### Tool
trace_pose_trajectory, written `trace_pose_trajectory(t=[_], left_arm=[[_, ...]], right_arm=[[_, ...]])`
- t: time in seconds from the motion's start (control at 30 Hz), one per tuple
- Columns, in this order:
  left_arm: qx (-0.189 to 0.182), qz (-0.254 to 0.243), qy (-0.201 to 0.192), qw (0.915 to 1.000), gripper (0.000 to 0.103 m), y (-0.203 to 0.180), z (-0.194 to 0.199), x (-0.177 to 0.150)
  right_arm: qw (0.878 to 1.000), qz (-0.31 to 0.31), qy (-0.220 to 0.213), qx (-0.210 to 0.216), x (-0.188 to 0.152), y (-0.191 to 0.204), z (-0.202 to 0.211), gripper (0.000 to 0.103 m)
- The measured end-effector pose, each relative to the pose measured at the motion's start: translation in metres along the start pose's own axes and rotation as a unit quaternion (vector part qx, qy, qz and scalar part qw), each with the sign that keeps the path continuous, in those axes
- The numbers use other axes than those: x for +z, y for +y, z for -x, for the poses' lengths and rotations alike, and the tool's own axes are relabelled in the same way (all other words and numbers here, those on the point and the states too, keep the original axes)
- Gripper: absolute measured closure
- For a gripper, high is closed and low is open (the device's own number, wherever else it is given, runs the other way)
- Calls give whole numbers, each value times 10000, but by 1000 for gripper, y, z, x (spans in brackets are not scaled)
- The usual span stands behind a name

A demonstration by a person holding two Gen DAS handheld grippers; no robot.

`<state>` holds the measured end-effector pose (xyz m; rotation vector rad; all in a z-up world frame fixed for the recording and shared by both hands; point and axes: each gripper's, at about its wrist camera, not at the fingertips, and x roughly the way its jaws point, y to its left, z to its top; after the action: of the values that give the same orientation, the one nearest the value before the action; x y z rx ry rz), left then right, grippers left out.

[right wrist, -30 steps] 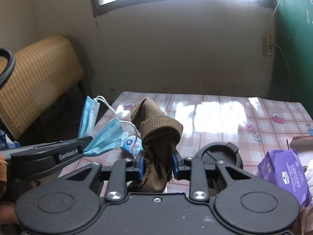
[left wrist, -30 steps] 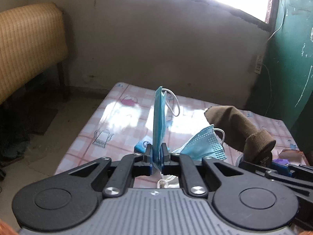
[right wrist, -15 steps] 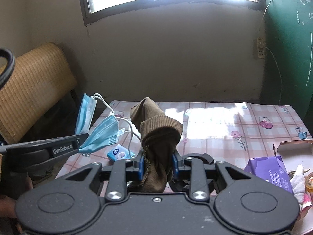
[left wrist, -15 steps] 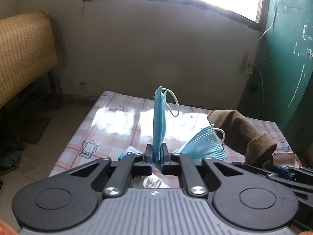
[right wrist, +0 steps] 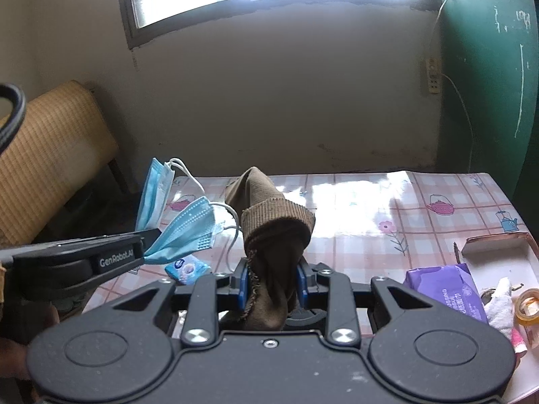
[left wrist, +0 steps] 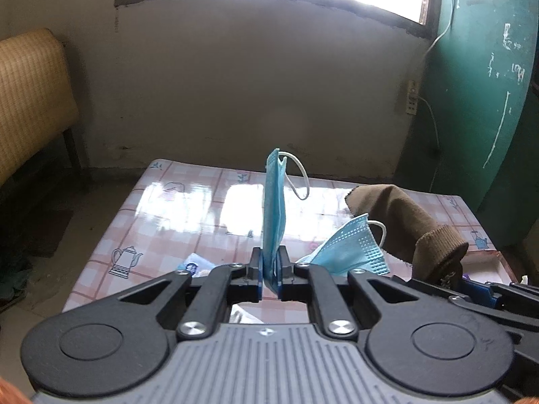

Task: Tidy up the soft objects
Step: 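Lift the blue mask and brown sock and carry both toward the white box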

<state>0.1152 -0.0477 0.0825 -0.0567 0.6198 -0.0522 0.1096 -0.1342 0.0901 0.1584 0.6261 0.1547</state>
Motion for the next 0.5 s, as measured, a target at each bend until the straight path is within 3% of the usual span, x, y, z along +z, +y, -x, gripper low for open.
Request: trace_pose_trajectory(t=[0.5], left_arm=[[-282,-301,75,9991,92,-42,-11,-2]], right_arm=[[9994,-214,-23,-260,3,-26,13,69]])
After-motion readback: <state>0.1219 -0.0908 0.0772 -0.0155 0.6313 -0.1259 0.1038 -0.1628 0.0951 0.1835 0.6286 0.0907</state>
